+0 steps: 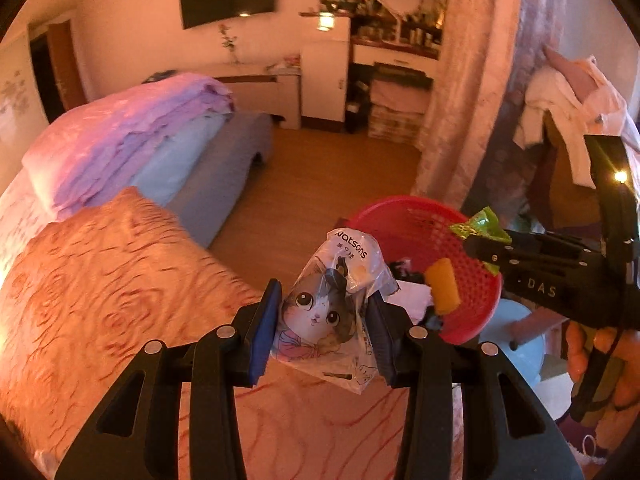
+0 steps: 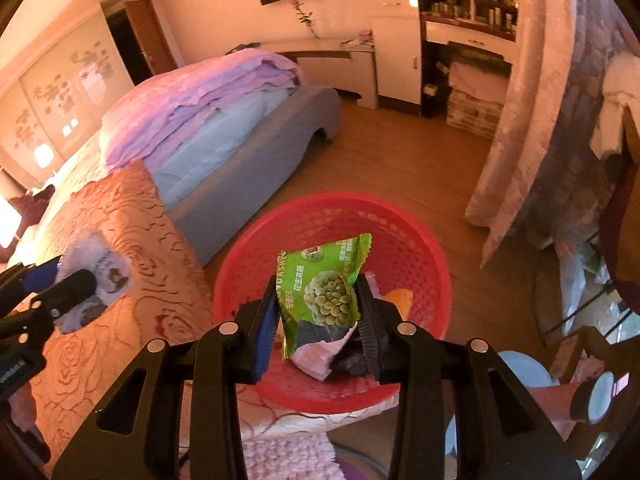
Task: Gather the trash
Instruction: 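Carry the bag and packet to the red wastebasket and open both tools, then move both open tools back over the bed toward the remaining items, then grasp the green-and-yellow item with the left tool while the right tool grasps the white tissue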
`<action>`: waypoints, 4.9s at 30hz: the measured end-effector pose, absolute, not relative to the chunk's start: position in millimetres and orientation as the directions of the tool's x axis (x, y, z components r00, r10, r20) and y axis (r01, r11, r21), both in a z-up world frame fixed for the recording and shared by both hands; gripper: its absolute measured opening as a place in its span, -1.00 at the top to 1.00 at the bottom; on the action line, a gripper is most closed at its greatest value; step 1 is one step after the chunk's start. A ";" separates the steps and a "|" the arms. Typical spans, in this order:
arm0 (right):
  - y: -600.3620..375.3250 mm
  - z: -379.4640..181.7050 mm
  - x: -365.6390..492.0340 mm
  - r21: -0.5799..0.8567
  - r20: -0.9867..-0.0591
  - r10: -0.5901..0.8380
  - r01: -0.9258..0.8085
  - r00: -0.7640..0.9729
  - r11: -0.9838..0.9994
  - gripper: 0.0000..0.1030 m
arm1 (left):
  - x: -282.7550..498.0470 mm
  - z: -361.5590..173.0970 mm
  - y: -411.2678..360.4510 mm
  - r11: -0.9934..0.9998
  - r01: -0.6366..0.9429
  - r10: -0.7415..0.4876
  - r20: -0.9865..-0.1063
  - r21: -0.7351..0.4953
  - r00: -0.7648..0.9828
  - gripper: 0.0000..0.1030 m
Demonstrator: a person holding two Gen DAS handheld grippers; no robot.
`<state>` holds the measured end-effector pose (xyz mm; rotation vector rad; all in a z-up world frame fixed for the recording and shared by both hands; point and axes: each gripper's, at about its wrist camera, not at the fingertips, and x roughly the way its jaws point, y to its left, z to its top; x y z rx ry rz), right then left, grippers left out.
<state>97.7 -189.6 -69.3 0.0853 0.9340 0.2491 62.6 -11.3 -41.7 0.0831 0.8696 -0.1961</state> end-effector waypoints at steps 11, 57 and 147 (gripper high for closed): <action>-215.9 -96.9 109.7 0.212 -0.820 0.237 -0.108 0.521 0.971 0.29 | 100.4 -77.4 -59.9 0.955 0.297 -0.177 -0.822 -0.009 0.542 0.22; -204.5 -85.9 107.5 0.193 -0.810 0.224 -0.114 0.541 0.974 -0.11 | 88.6 -57.7 -18.2 0.989 0.145 -0.065 -0.799 0.029 0.597 -0.50; 147.7 -60.9 -6.2 0.132 -0.797 0.580 -0.887 0.171 0.443 0.44 | -150.8 -61.9 297.4 0.711 -0.703 0.451 -0.783 0.026 0.428 0.19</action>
